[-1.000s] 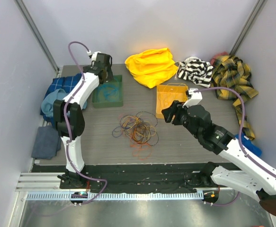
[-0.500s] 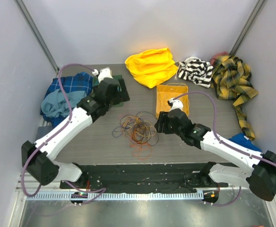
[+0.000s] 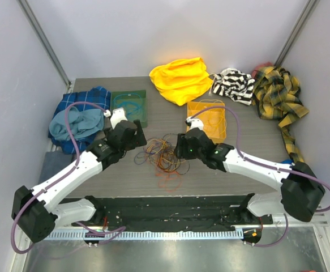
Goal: Untangle the cables
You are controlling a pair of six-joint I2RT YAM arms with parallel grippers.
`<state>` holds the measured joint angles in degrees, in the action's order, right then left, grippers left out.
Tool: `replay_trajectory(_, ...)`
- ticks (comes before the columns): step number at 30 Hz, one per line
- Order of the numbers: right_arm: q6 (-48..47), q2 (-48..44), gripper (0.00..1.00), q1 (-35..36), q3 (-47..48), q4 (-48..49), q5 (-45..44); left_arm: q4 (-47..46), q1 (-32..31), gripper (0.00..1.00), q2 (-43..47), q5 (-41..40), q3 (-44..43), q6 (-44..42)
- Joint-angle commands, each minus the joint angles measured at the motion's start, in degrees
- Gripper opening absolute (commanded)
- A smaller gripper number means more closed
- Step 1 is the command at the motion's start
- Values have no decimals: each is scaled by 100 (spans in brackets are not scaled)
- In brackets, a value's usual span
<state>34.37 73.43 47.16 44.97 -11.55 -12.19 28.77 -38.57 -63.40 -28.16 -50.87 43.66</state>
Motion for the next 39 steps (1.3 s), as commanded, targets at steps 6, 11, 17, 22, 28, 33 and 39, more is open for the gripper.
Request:
replay_trajectory(6, -377, 918, 53, 715, 1118, 373, -21, 173, 42, 100, -112, 224, 375, 590)
replay_trajectory(11, -721, 1507, 53, 1023, 1681, 49, -232, 488, 156, 100, 467, -216, 534, 635)
replay_trajectory(17, -791, 2191, 53, 1050, 2042, 65, -144, 919, 552, 98, 793, -6, 657, 661)
replay_trajectory(22, -994, 3071, 54, 1103, 2551, -601, -555, 876, 684, 97, 987, 276, 789, 749)
replay_trajectory(28, -818, 3222, 55, 1076, 2227, -840, -943, 726, 701, 97, 847, 706, 737, 635)
replay_trajectory(33, -432, 2713, 21, 989, 1508, -857, -1259, 612, 701, 97, 732, 856, 737, 644)
replay_trajectory(39, -124, 1676, 1, 980, 882, -1165, -1778, 682, 728, 96, 592, 830, 552, 512)
